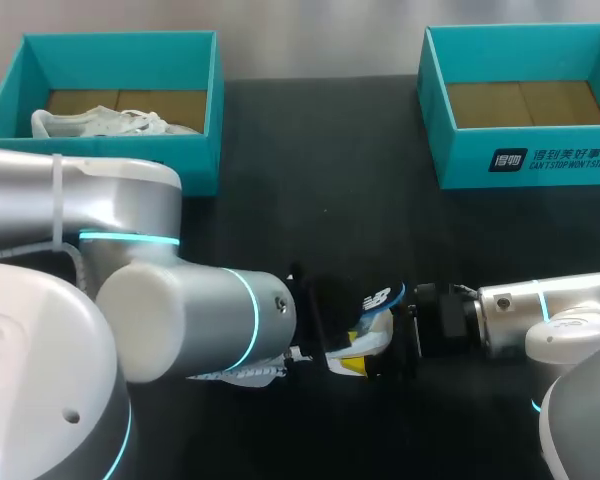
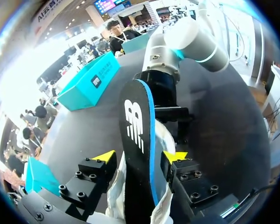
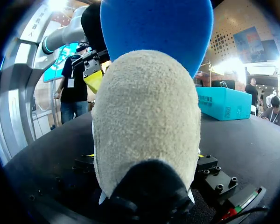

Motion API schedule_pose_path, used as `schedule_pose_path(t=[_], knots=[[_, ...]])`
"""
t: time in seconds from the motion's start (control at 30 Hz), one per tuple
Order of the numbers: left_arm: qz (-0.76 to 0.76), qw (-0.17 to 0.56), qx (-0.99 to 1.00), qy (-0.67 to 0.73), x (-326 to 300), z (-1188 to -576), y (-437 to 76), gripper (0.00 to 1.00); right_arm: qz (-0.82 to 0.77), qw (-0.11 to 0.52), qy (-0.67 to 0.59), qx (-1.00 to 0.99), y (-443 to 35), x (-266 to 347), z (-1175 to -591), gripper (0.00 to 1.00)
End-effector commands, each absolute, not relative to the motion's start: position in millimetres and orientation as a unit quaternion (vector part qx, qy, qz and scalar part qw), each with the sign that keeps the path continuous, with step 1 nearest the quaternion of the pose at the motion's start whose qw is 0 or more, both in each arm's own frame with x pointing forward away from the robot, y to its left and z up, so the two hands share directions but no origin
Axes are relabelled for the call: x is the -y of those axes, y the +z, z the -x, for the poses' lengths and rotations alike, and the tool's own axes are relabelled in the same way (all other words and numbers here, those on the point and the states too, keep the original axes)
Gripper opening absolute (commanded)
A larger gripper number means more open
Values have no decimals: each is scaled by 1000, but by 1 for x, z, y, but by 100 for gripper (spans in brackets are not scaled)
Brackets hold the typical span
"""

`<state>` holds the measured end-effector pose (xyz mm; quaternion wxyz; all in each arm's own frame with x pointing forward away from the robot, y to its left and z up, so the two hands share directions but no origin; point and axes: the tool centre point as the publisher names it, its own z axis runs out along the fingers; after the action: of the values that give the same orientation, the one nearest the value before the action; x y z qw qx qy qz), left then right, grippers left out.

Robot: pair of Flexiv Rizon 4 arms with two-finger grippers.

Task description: Take the shoe out of the shoebox, open the shoe tongue, remove and reinsert the insole, then place the shoe into the shoebox

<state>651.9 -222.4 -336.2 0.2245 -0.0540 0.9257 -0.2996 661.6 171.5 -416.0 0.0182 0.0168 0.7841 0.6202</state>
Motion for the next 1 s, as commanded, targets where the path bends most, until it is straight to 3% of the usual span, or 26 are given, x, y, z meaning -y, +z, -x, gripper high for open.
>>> schedule_pose_path(t=[0.03, 0.27, 0.33, 0.37, 1.0], knots=[[57, 227, -923, -306, 223, -654, -339, 50, -17, 18, 618, -786, -415, -172, -660, 0], [59, 227, -919, -317, 222, -659, -338, 35, -17, 18, 618, -786, -415, -172, -660, 0], [60, 224, -919, -319, 221, -660, -339, 17, -17, 18, 618, -786, -415, -172, -660, 0], [61, 223, -919, -319, 221, -661, -339, 0, -17, 18, 618, -786, -415, -172, -660, 0], [61, 142, -920, -359, 245, -661, -303, 0, -17, 18, 618, -786, -415, -172, -660, 0]])
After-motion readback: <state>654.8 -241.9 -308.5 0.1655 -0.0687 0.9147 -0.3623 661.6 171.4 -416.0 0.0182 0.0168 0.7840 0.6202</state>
